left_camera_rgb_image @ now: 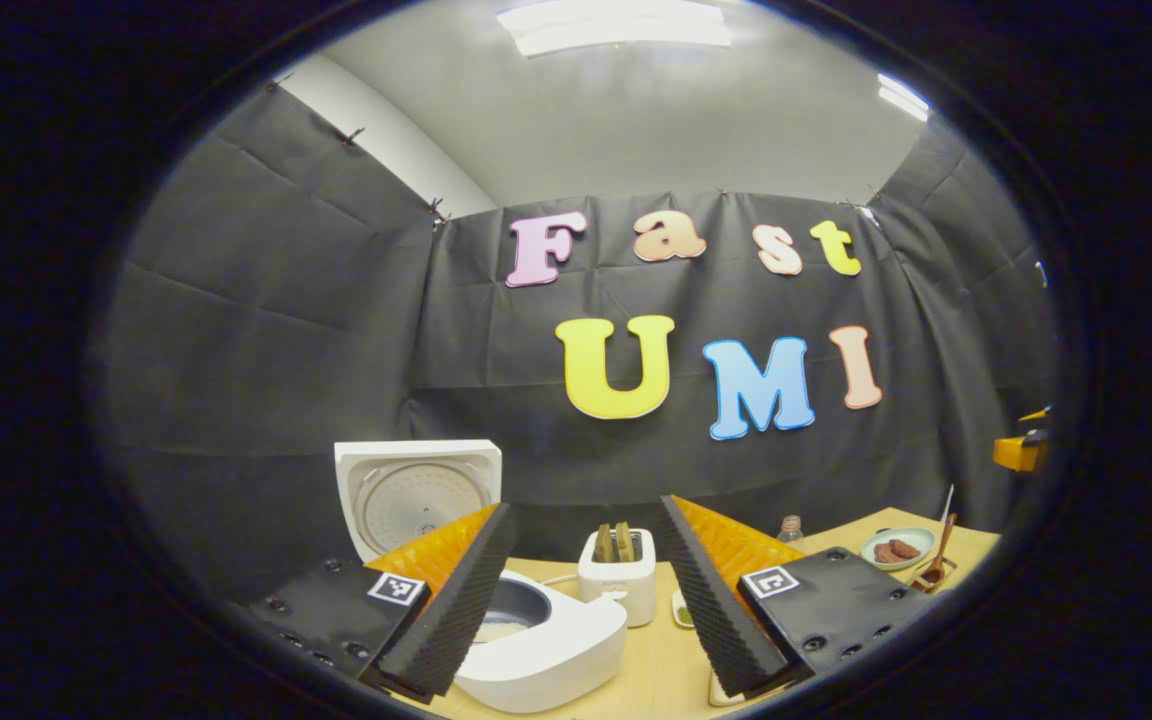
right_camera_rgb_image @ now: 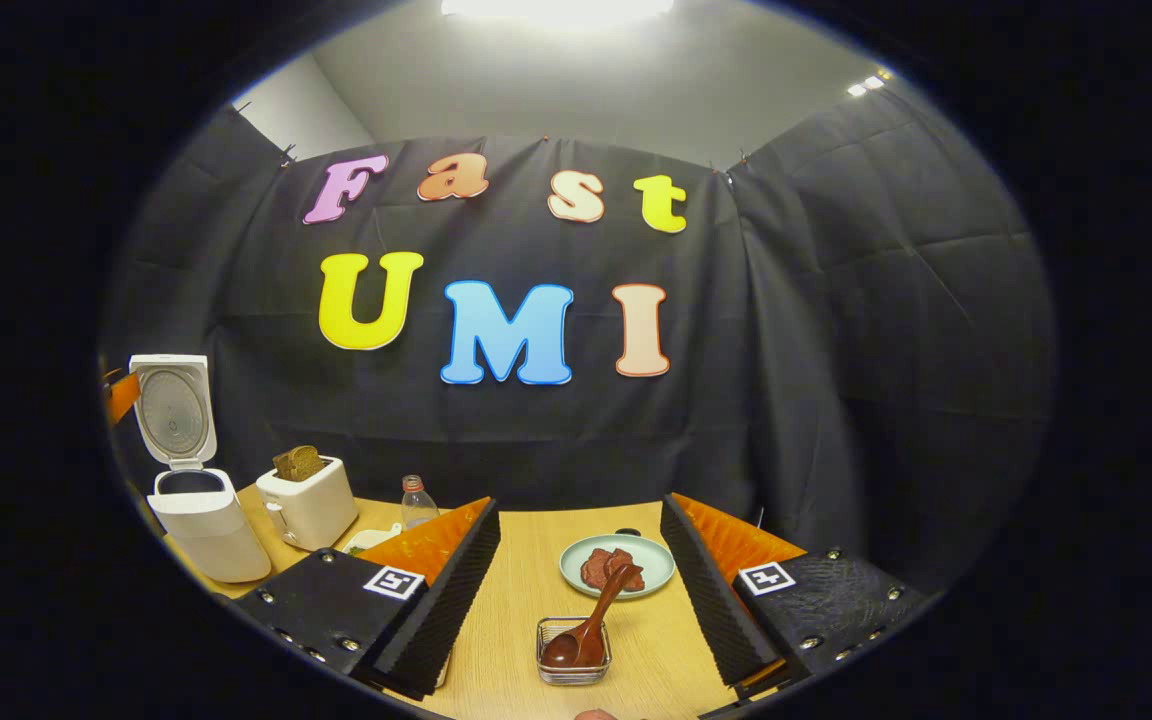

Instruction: Close the left gripper, press the button to open the rice cooker; take a wooden spoon from the chopstick holder with the right hand, scoop a spoonful of rice and pour it into the rice cooker, then put the wooden spoon back into the chopstick holder.

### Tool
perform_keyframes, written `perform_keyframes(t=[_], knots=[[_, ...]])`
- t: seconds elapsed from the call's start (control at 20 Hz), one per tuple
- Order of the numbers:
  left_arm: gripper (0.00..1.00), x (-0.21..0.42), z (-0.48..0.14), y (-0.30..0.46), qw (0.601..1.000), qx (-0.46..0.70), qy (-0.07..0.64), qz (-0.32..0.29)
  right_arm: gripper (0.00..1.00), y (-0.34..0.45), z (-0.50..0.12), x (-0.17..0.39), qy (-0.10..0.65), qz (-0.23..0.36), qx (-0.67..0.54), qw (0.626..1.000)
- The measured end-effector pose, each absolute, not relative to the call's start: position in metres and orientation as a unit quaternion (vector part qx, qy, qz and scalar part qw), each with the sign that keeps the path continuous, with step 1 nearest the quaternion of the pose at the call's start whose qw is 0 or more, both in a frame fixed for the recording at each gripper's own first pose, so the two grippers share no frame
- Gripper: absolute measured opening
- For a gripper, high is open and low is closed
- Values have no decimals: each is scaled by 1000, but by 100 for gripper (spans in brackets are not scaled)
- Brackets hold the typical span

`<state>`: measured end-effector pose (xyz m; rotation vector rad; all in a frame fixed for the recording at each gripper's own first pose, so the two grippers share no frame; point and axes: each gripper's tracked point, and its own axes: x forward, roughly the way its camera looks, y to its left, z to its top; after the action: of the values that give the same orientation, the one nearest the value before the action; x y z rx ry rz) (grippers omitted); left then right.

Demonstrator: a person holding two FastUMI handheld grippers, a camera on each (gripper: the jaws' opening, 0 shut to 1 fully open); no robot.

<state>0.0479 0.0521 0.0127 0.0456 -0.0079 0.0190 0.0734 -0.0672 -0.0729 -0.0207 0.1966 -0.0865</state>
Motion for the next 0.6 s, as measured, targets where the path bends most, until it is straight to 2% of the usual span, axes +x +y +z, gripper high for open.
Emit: perform_keyframes(t=[0.05, 0.1, 0.15, 0.2, 0.25, 0.3, 0.35, 0.4, 0.45, 0.6], knots=[[94, 43, 13, 49, 1000, 25, -3, 10, 99, -71, -78, 79, 107, -41, -10, 993], [94, 39, 15, 46, 1000, 24, -2, 10, 99, -73, -82, 85, 114, -40, -6, 993], [99, 34, 15, 43, 1000, 25, -1, 10, 99, -75, -88, 91, 122, -37, -1, 992], [99, 31, 16, 42, 1000, 26, 0, 12, 99, -77, -95, 97, 131, -34, 7, 991], [94, 27, 15, 40, 999, 29, 2, 14, 99, -81, -103, 102, 142, -34, 15, 989], [99, 24, 15, 38, 999, 30, 4, 16, 99, -84, -111, 108, 151, -34, 21, 988], [94, 20, 16, 37, 999, 32, 5, 17, 99, -87, -119, 113, 161, -34, 25, 986], [99, 18, 16, 37, 999, 34, 6, 19, 99, -90, -129, 117, 172, -34, 29, 984], [94, 15, 17, 36, 999, 34, 7, 22, 99, -93, -141, 122, 184, -34, 33, 982], [99, 7, 17, 33, 999, 39, 14, 26, 99, -101, -180, 131, 226, -35, 49, 972]])
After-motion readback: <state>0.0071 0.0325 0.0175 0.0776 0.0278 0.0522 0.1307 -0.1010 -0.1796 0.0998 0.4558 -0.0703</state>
